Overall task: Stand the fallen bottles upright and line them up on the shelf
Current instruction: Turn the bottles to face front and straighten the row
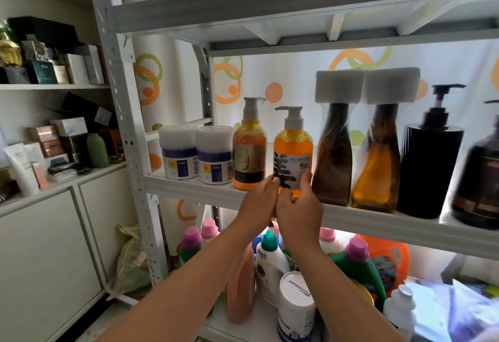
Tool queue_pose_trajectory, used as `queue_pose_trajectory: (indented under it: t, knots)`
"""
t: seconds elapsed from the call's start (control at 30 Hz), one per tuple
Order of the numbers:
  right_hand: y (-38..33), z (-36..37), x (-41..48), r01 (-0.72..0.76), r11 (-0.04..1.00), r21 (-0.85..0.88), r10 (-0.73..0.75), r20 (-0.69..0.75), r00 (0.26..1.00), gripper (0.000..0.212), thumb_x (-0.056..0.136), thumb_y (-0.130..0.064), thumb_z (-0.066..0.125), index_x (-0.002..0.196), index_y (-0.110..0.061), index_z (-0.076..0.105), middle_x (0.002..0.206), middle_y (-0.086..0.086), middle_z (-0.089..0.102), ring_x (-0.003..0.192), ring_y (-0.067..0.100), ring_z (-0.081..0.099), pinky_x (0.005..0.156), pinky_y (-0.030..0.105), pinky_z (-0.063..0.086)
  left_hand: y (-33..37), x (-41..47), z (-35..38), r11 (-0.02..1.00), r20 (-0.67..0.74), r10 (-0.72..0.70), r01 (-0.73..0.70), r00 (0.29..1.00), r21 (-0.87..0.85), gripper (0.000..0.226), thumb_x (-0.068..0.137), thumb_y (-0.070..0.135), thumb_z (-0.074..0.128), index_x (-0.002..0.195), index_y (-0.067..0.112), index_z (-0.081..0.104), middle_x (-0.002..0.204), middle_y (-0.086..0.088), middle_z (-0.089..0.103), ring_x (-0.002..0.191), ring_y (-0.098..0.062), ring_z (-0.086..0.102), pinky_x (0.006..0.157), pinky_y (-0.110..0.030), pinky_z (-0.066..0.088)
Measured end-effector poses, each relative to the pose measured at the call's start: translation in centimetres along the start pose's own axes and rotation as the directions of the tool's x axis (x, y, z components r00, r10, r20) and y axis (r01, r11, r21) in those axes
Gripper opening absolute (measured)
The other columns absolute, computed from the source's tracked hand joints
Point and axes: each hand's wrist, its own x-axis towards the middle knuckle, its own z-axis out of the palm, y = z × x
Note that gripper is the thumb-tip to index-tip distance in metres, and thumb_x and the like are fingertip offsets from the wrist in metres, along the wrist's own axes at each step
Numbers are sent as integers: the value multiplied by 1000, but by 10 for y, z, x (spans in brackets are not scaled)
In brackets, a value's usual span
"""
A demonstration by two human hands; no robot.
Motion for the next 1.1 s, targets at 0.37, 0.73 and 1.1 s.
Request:
queue_pose_trajectory:
  t: [0.37, 0.73, 1.1]
  knots:
    - [2, 4, -4, -7, 997, -78, 15, 115, 993, 74, 77, -40, 31, 147, -18, 22, 132, 15, 53, 116, 32, 55, 91, 45, 51, -3, -1, -10, 998, 9, 60, -60, 998, 36, 25, 98, 20, 37, 113, 28, 55, 92, 10, 58, 82, -5, 54, 71, -17, 45]
    - [-1, -14, 0, -7, 1000, -29, 6, -6, 1000, 48, 95, -17, 44, 142, -18, 35, 132, 5, 55, 111, 24, 57, 88, 29, 49, 2, -8, -3, 983, -226, 118, -80, 967, 167, 32, 96, 26, 39, 121, 25, 57, 110, 2, 63, 97, -15, 54, 84, -28, 42]
    - [7, 8, 9, -147, 988, -52, 154, 150, 977, 82, 70, -40, 44, 145, -24, 15, 136, 11, 46, 112, 37, 55, 86, 49, 52, 4, 2, -1, 999, -116, -6, 3, 993, -34, 25, 97, 21, 37, 101, 23, 62, 89, 11, 58, 84, -7, 53, 73, -23, 40]
